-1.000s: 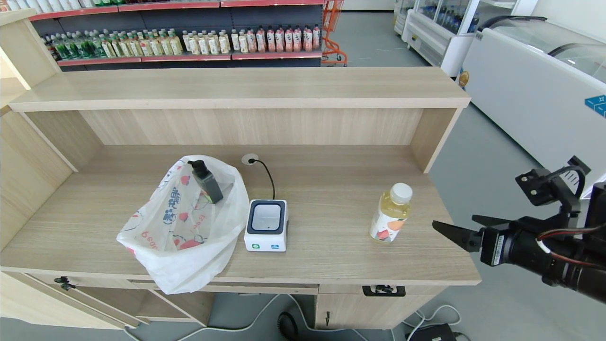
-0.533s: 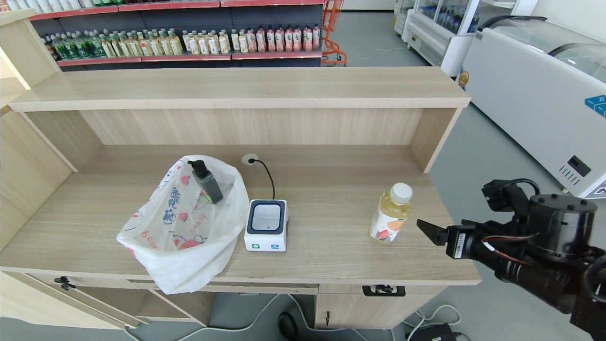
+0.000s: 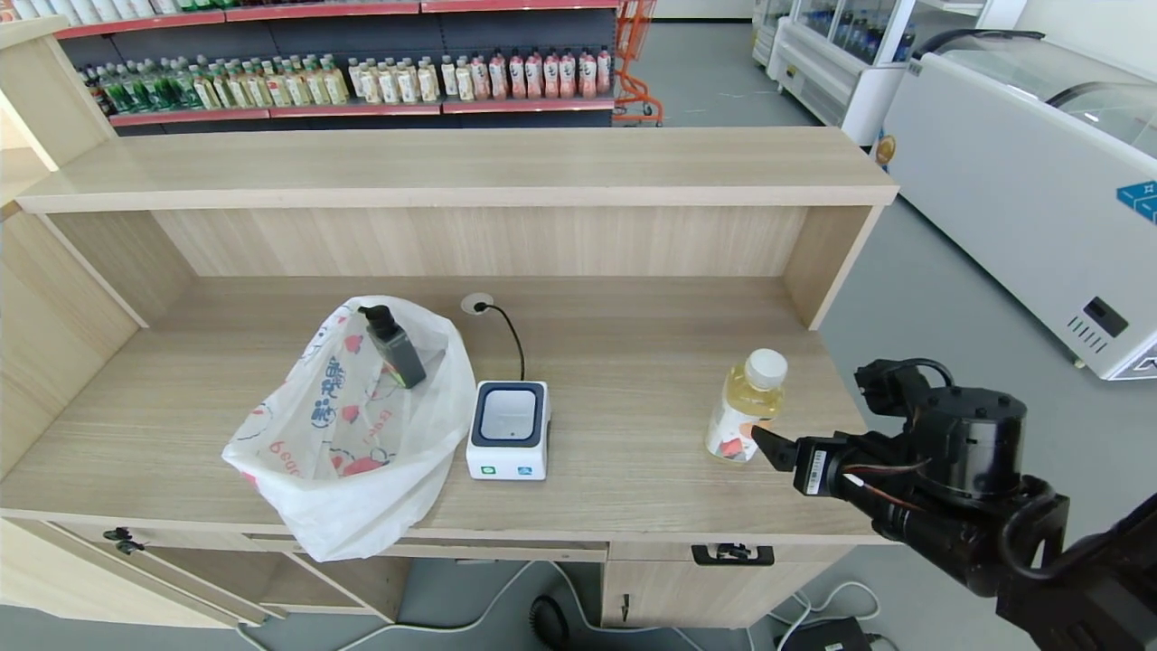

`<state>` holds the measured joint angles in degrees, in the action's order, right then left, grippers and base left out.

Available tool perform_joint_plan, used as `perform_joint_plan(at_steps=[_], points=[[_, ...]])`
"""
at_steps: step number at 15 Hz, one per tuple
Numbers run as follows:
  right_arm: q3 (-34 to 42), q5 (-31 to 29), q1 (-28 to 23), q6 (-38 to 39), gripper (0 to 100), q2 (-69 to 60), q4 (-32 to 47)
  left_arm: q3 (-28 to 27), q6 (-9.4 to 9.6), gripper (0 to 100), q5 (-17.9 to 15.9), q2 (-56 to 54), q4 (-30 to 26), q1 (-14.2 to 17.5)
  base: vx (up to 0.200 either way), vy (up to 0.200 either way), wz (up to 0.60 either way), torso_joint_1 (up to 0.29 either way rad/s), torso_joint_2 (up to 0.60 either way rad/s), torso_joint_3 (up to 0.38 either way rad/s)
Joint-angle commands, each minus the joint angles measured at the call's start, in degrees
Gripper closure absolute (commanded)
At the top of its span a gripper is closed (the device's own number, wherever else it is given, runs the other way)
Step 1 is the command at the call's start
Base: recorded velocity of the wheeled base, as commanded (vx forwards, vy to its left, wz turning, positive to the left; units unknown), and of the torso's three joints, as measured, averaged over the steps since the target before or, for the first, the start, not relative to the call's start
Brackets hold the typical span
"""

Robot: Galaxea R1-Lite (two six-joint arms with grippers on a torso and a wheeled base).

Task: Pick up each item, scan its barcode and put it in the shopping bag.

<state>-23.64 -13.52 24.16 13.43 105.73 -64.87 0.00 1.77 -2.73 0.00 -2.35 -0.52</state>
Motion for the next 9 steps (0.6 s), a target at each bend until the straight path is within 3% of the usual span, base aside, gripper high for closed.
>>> perform_joint_plan(at_steps=[1,9], points=[[-2.2,-0.1,0.01,0.19,0,3.34,-0.26,0.0,-0.01,0,0.01,0.0,-0.02,0.0,0.0,0.0,0.0,0.0,0.0,0.0],[-10.82,0.07,1.59,0.45,0,9.06,-0.26,0.0,-0.01,0,0.01,0.0,-0.02,0.0,0.0,0.0,0.0,0.0,0.0,0.0]])
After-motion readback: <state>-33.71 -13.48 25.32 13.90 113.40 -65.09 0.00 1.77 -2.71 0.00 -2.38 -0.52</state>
